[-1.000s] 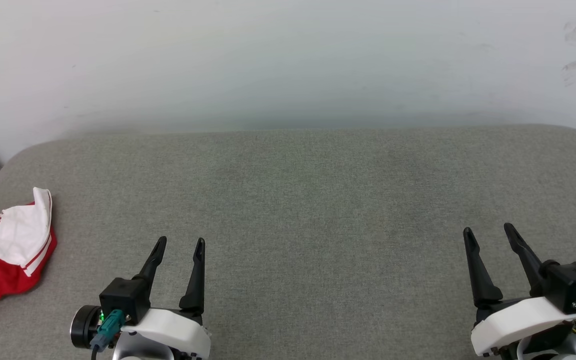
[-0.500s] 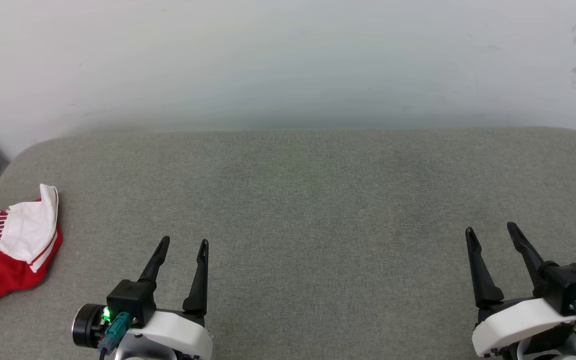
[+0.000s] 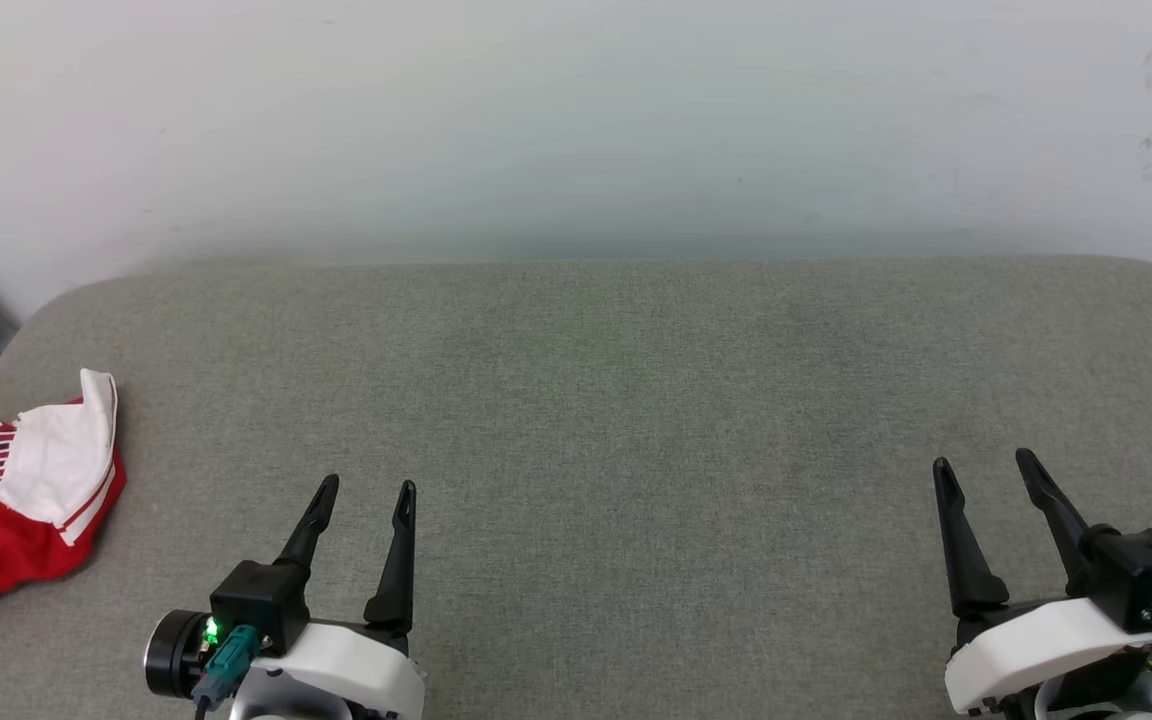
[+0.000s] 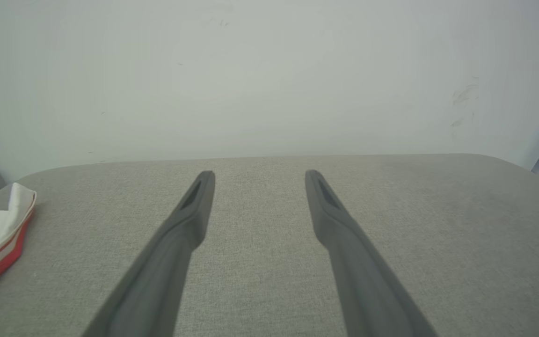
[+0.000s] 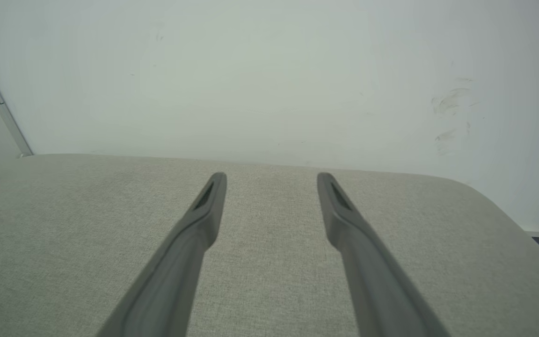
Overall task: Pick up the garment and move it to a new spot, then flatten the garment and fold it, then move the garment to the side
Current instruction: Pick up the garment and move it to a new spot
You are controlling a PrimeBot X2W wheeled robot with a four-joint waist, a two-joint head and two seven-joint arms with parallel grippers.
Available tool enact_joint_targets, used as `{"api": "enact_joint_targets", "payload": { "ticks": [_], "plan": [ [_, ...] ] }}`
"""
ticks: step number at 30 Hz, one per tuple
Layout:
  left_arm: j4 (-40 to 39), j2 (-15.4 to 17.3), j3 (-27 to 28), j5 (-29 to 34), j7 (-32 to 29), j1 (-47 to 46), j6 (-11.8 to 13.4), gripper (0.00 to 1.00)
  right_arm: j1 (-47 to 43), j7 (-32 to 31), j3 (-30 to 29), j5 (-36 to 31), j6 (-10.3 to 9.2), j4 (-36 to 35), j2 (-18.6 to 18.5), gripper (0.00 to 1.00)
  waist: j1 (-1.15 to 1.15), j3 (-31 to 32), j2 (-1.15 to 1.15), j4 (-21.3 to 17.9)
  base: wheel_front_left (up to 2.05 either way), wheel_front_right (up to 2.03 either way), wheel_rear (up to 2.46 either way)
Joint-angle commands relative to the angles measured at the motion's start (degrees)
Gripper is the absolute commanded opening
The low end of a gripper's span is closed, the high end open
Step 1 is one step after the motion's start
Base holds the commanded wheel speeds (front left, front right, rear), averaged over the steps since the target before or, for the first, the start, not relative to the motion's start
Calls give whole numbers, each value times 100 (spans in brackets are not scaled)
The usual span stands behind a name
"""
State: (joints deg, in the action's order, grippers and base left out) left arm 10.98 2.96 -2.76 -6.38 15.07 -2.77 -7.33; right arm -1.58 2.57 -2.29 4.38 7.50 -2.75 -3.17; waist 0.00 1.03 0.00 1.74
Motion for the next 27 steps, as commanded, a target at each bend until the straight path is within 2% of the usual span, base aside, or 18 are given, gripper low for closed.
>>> {"api": "enact_joint_targets", "payload": {
  "ticks": [1, 10, 27],
  "plan": [
    [5, -7, 9, -35, 15, -1, -3, 100, -42, 33, -3, 12, -2, 4, 24, 100, 0, -1, 0, 6, 0, 0, 0],
    [51, -8, 77, -90, 15, -112, 16, 100, -18, 2, 179, 64, -2, -99, 27, 100, 0, -28, 0, 298, 0, 0, 0],
    [-35, -10, 234, 2, 15, -93, 81, 100, 32, -75, 370, 32, -2, -365, -50, 100, 0, -109, 0, 1810, 0, 0, 0]
  ]
}}
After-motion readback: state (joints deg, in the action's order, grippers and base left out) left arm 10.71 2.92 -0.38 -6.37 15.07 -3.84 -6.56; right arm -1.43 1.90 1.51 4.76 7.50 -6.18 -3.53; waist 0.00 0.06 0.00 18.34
